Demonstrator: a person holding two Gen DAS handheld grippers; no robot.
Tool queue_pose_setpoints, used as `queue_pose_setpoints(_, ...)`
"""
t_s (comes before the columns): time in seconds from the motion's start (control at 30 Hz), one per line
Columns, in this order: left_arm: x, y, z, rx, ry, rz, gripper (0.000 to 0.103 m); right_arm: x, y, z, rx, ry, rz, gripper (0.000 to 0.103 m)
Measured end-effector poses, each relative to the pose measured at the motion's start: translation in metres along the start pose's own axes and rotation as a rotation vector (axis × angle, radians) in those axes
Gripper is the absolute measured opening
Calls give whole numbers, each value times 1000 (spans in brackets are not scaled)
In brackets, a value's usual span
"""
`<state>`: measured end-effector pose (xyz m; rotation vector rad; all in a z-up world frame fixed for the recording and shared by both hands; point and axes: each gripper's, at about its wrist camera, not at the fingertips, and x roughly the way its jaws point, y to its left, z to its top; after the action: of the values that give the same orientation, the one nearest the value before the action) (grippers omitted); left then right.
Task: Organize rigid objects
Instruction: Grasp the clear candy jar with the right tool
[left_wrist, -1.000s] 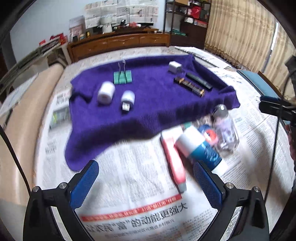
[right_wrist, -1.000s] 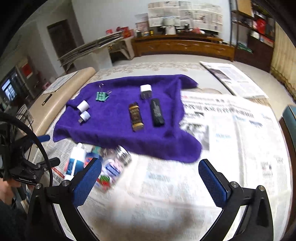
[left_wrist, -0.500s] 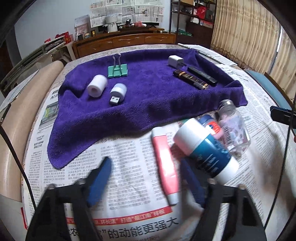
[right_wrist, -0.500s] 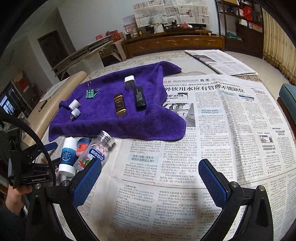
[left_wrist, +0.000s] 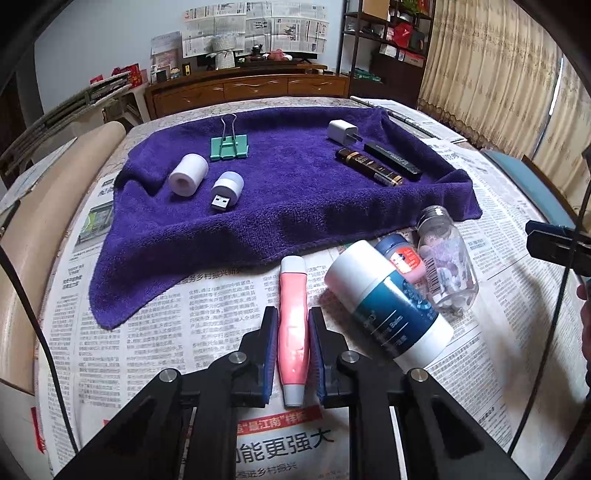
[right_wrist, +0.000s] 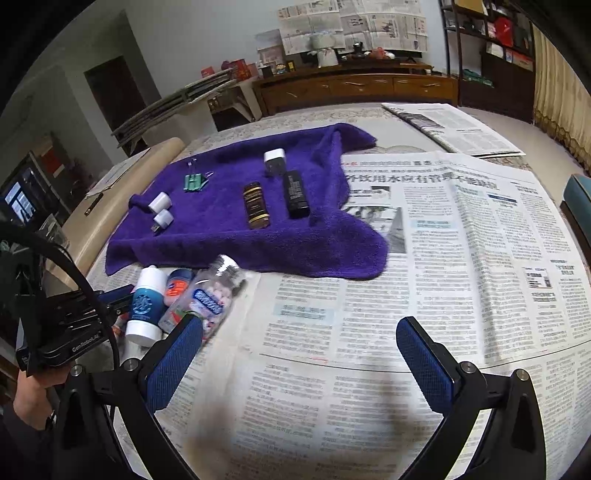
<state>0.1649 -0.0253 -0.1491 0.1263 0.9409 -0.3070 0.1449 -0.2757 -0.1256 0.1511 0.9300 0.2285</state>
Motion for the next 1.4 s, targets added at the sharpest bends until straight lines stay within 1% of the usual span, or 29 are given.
queue_pose_setpoints(0.1, 0, 1, -1, 5, 3, 5, 16, 6, 16, 3, 5, -5, 20, 103)
queue_pose_setpoints(0.23, 0, 3, 0, 7, 6, -9, 17, 27, 39, 12, 19, 30, 19, 103)
queue_pose_setpoints(0.3, 0, 3, -1, 16, 9, -8, 17, 36, 54, 15, 4, 37, 24, 103)
queue_pose_setpoints(0.33, -1, 3, -1, 16, 12, -8, 17, 39, 60, 15, -14, 40, 13, 103)
queue_pose_setpoints(0.43, -1, 4, -1, 14, 17, -16, 17, 52, 75, 7, -95, 60, -76, 103)
queue_pose_setpoints(0.47, -1, 5, -1, 12, 17, -19, 17, 54, 74, 4, -102, 64, -98, 103)
queue_pose_setpoints(0.53, -1, 6, -1, 13, 19, -24, 17, 51, 67, 1, -79, 47, -96, 103)
queue_pose_setpoints(0.6, -1, 6, -1, 11, 20, -25, 17, 44, 58, -2, -67, 34, -142, 103)
queue_pose_setpoints(0.67, -1, 6, -1, 12, 20, -23, 17, 40, 47, -3, -60, 35, -162, 103)
queue_pose_setpoints(0.77, -1, 6, 0, 10, 21, -26, 17, 36, 37, 0, -44, 34, -147, 103)
queue_pose_setpoints(0.87, 0, 7, 0, 7, 21, -31, 17, 44, 45, 4, -104, 55, -126, 102)
queue_pose_setpoints(0.93, 0, 7, 0, 7, 21, -31, 17, 52, 53, 5, -133, 68, -107, 98)
queue_pose_setpoints(1.03, 0, 8, 0, 8, 19, -29, 17, 62, 61, 4, -140, 84, -96, 83)
queue_pose_setpoints(1.07, 0, 7, 0, 8, 18, -28, 17, 65, 63, 3, -145, 89, -97, 81)
queue_pose_setpoints(1.17, 0, 7, 0, 10, 19, -28, 17, 68, 70, 0, -204, 75, -134, 75)
queue_pose_setpoints(1.2, 0, 7, 0, 10, 20, -28, 17, 67, 71, -2, -222, 66, -136, 72)
queue_pose_setpoints(1.23, 0, 7, 0, 10, 20, -28, 17, 67, 73, -3, -235, 59, -130, 71)
queue_pose_setpoints(1.33, 0, 7, 0, 9, 20, -28, 17, 66, 74, -4, -252, 62, -117, 62)
queue_pose_setpoints(1.37, 0, 7, 0, 9, 20, -28, 17, 65, 75, -4, -257, 65, -113, 55)
queue_pose_setpoints(1.4, 0, 7, 0, 10, 20, -27, 17, 64, 76, -4, -265, 65, -107, 41)
